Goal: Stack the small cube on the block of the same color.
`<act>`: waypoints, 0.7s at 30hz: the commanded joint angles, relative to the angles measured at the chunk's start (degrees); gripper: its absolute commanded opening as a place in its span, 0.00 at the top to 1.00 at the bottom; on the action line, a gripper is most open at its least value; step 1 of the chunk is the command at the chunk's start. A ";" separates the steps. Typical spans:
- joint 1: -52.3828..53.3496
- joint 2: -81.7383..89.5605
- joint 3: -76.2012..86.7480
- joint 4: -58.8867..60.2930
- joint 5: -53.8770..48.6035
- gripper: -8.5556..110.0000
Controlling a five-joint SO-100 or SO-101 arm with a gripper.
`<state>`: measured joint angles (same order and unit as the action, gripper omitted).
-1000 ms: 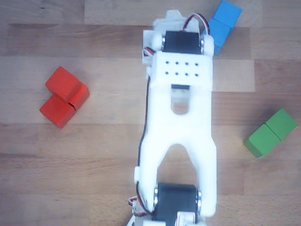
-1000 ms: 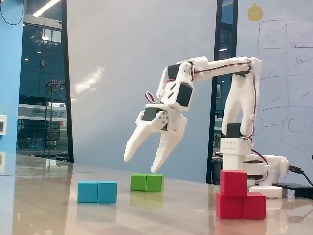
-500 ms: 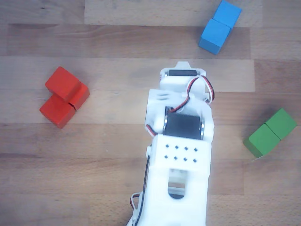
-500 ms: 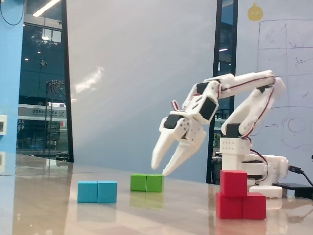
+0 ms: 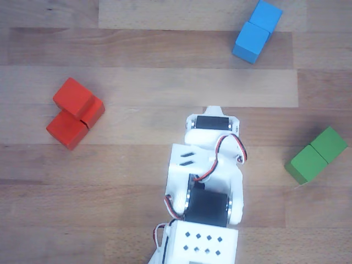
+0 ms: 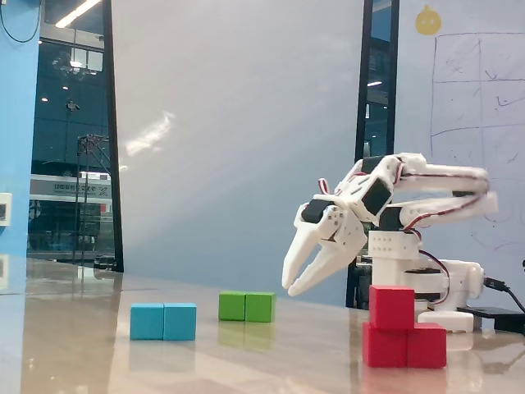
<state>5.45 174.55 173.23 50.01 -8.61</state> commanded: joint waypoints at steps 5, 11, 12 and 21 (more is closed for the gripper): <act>0.44 17.40 2.29 13.97 0.62 0.93; -0.97 23.29 2.64 20.30 0.62 0.93; -2.02 23.29 2.46 21.18 0.62 0.93; -4.75 23.82 2.11 24.87 0.53 0.93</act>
<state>1.23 195.91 176.84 74.09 -8.44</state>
